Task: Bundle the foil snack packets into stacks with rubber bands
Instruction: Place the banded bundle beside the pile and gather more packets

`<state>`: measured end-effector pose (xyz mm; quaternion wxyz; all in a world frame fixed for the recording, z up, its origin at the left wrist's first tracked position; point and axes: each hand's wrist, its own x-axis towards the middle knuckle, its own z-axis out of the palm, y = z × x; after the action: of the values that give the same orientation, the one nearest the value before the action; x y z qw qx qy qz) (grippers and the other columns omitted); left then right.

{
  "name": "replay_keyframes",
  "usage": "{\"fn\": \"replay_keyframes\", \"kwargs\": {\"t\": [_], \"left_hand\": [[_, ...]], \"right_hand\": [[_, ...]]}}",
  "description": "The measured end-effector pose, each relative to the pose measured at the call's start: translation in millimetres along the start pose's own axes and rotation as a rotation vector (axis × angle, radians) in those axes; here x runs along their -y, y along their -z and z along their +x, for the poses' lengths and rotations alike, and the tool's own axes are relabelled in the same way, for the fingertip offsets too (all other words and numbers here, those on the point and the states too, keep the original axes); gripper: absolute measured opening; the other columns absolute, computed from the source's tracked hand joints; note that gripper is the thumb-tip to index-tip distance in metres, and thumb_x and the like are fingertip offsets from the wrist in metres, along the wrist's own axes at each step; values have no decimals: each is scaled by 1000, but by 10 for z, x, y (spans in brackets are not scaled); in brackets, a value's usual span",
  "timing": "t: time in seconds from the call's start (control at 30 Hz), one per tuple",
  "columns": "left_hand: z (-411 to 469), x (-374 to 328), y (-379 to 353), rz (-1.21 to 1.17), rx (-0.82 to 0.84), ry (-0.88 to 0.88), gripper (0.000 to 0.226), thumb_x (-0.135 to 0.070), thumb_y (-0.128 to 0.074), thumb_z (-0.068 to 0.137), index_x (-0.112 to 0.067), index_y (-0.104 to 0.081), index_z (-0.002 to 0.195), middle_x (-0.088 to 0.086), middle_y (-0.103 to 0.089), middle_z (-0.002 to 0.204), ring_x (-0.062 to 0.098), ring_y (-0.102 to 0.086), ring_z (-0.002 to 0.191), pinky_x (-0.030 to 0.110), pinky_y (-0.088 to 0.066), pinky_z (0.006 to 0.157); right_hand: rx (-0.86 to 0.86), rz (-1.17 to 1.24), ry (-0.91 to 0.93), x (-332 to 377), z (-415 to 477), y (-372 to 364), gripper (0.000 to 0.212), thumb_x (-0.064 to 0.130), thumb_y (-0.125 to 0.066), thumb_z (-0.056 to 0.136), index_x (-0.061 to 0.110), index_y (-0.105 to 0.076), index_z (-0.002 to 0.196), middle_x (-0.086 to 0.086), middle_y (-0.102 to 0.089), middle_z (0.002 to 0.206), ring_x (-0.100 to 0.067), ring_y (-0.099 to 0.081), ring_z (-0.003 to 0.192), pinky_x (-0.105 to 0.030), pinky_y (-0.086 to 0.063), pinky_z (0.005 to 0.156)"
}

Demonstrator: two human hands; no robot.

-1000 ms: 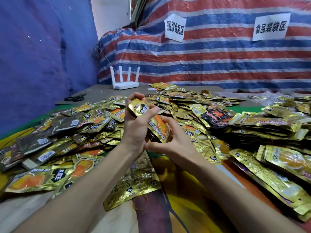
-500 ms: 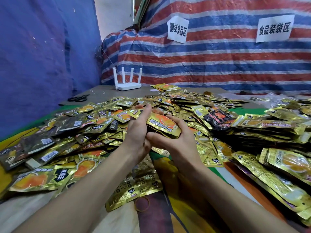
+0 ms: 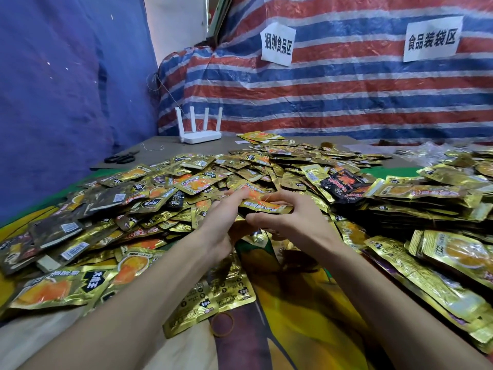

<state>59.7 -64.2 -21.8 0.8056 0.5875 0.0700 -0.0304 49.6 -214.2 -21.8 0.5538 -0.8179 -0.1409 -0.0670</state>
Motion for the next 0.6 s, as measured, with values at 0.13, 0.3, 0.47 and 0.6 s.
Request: {"fn": "replay_keyframes", "kwargs": {"t": [0.13, 0.3, 0.47, 0.6], "left_hand": [[3, 36, -32, -10, 11, 0, 24, -30, -67, 94, -9, -71, 105, 12, -75, 90, 19, -71, 63, 26, -56, 54], [-6, 22, -30, -48, 21, 35, 23, -27, -65, 97, -6, -73, 100, 11, -74, 82, 21, -70, 68, 29, -59, 54], [-22, -7, -19, -108, -8, 65, 21, -25, -66, 95, -5, -69, 98, 11, -74, 70, 19, -71, 58, 29, -58, 51], [-45, -69, -24, -253, -7, 122, 21, -22, -62, 97, -2, -62, 95, 15, -72, 66, 24, -71, 53, 32, -58, 46]], "right_hand": [[-4, 18, -98, -21, 17, 41, 84, 59, -84, 46, 27, -45, 114, -1, -67, 100, -16, -72, 84, -46, -62, 74], [-28, -75, -75, -12, 7, 23, 79, 71, -77, 39, 30, -59, 104, 9, -66, 99, -7, -68, 84, -37, -60, 71], [-29, 2, -30, -17, -2, -13, 67, 66, -74, 49, 28, -68, 103, 7, -71, 100, -11, -68, 93, -32, -54, 74], [22, 530, -171, 13, 18, -50, 52, 43, -66, 67, 6, -69, 103, -23, -65, 111, -39, -66, 104, -68, -54, 88]]}}
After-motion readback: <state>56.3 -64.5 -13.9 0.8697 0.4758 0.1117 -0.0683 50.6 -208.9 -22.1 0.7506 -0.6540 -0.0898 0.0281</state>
